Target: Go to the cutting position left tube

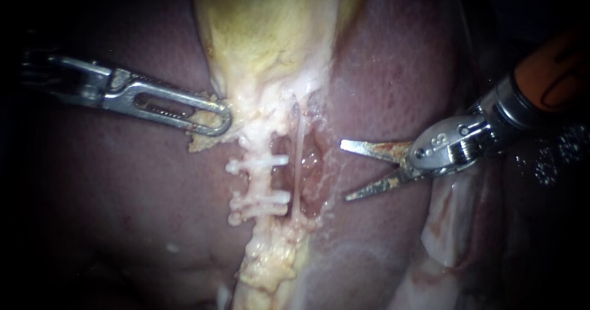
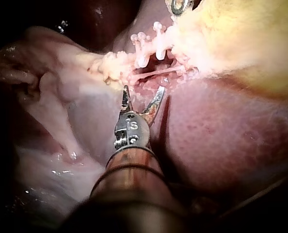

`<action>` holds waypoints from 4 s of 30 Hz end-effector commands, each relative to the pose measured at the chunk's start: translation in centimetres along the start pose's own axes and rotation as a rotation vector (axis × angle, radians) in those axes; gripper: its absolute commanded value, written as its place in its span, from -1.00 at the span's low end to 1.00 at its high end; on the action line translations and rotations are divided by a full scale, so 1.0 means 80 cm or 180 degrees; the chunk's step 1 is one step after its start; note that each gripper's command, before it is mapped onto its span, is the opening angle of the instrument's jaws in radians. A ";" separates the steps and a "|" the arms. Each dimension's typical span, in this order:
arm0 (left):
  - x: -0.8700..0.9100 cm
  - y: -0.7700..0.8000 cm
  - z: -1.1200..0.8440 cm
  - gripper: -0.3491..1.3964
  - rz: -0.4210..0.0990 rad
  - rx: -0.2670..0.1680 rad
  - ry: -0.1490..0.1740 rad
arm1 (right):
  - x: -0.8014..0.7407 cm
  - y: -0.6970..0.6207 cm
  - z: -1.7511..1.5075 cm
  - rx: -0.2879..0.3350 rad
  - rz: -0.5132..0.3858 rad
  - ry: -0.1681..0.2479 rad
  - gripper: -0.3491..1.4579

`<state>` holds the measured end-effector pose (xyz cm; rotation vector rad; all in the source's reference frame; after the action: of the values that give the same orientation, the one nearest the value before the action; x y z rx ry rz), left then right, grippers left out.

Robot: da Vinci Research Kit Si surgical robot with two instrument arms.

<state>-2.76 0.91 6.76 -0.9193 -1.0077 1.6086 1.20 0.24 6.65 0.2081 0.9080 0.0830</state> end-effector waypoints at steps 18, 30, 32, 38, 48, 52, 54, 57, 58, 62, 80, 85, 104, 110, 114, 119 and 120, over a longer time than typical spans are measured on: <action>0.0028 0.0044 -0.0087 -1.00 -0.0077 0.0022 0.0073 | 0.0006 -0.0003 0.0002 0.0072 0.0006 0.0097 0.89; 0.0026 0.0049 -0.0086 -1.00 -0.0080 0.0029 0.0080 | 0.0030 -0.0026 0.0050 0.0423 0.0346 0.0421 0.89; 0.0026 0.0050 -0.0085 -1.00 -0.0081 0.0030 0.0081 | 0.0029 -0.0029 0.0065 0.0470 0.0389 0.0432 0.89; 0.0025 0.0052 -0.0085 -1.00 -0.0082 0.0031 0.0083 | 0.0021 -0.0032 0.0100 0.0595 0.0502 0.0491 0.91; 0.0025 0.0052 -0.0085 -1.00 -0.0101 0.0031 0.0084 | -0.0007 -0.0007 0.0122 0.0649 0.0587 0.0489 0.93; 0.0026 0.0051 -0.0085 -1.00 -0.0101 0.0031 0.0083 | -0.0013 0.0000 0.0126 0.0727 0.0579 0.0510 0.93; 0.0026 0.0051 -0.0085 -1.00 -0.0101 0.0030 0.0083 | -0.0013 0.0003 0.0129 0.0775 0.0568 0.0523 0.91; 0.0026 0.0051 -0.0085 -1.00 -0.0101 0.0031 0.0083 | -0.0011 0.0008 0.0136 0.0842 0.0520 0.0545 0.91; 0.0026 0.0051 -0.0085 -1.00 -0.0101 0.0031 0.0083 | -0.0010 0.0009 0.0139 0.0887 0.0493 0.0569 0.93; 0.0026 0.0051 -0.0085 -1.00 -0.0101 0.0030 0.0083 | -0.0001 0.0010 0.0150 0.1034 0.0401 0.0701 0.91; 0.0025 0.0049 -0.0084 -1.00 -0.0098 0.0030 0.0083 | 0.0038 -0.0004 0.0196 0.1386 0.0287 0.0999 0.74; 0.0026 0.0049 -0.0083 -1.00 -0.0098 0.0030 0.0083 | 0.0047 -0.0008 0.0215 0.1384 0.0447 0.1062 0.76; 0.0026 0.0048 -0.0083 -1.00 -0.0098 0.0031 0.0083 | 0.0097 -0.0021 0.0244 0.1419 0.0966 0.1108 0.74; 0.0026 0.0047 -0.0083 -1.00 -0.0097 0.0031 0.0083 | 0.0117 -0.0042 0.0230 0.1467 0.0953 0.1173 0.82; 0.0026 0.0046 -0.0083 -1.00 -0.0097 0.0030 0.0083 | 0.0133 -0.0056 0.0223 0.1489 0.0948 0.1225 0.84; 0.0026 0.0046 -0.0083 -1.00 -0.0097 0.0030 0.0083 | 0.0144 -0.0063 0.0217 0.1532 0.0937 0.1261 0.84; 0.0026 0.0046 -0.0083 -1.00 -0.0097 0.0030 0.0083 | 0.0144 -0.0063 0.0217 0.1534 0.0937 0.1261 0.84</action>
<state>-2.33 1.17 6.15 -0.9118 -0.9903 1.5710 3.26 -0.31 6.69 0.7980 1.2792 0.1842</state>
